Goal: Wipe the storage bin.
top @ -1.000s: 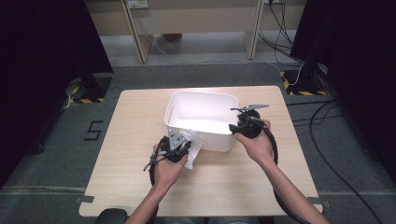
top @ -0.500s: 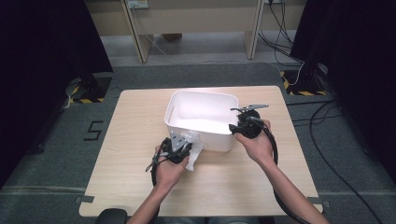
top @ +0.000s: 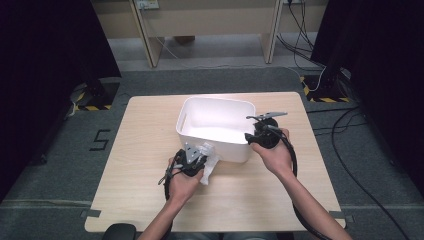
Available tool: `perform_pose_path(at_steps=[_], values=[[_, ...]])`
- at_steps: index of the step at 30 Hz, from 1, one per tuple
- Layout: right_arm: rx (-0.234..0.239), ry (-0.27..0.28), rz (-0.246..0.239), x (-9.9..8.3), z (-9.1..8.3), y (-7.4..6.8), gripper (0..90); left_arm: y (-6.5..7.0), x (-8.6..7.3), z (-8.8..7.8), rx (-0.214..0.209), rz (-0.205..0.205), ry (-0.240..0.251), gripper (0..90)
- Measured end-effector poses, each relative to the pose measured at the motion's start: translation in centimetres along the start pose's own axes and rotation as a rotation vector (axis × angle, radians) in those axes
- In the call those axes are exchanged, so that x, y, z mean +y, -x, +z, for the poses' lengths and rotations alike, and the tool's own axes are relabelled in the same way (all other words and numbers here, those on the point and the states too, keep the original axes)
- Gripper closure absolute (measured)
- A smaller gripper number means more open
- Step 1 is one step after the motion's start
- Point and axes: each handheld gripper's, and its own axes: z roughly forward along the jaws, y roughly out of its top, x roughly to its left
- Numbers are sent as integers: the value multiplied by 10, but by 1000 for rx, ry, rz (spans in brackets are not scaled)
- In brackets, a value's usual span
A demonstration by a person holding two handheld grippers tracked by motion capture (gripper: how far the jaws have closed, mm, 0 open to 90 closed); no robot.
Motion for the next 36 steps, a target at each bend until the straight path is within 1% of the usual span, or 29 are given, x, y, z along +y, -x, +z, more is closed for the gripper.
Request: perform_pose_path(at_steps=[6,7,11,18,20,25,30,36], values=[[-1,1,0,0,0,0,605,0,-5,6,-3,-5,-16,749],[-1,1,0,0,0,0,604,0,-7,8,-4,-2,-27,749],[-1,0,1,0,0,0,604,1,-10,13,-11,-9,-41,749],[0,1,0,0,0,0,604,2,-15,18,-14,-13,-59,749],[0,1,0,0,0,0,603,2,-17,21,-17,-9,-75,749],[0,1,0,0,0,0,603,3,-19,23,-20,-14,-76,749],[0,1,0,0,0,0,603,2,-18,22,-21,-8,-77,749],[1,-1,3,0,0,0,603,4,-15,19,-26,-11,-66,749]])
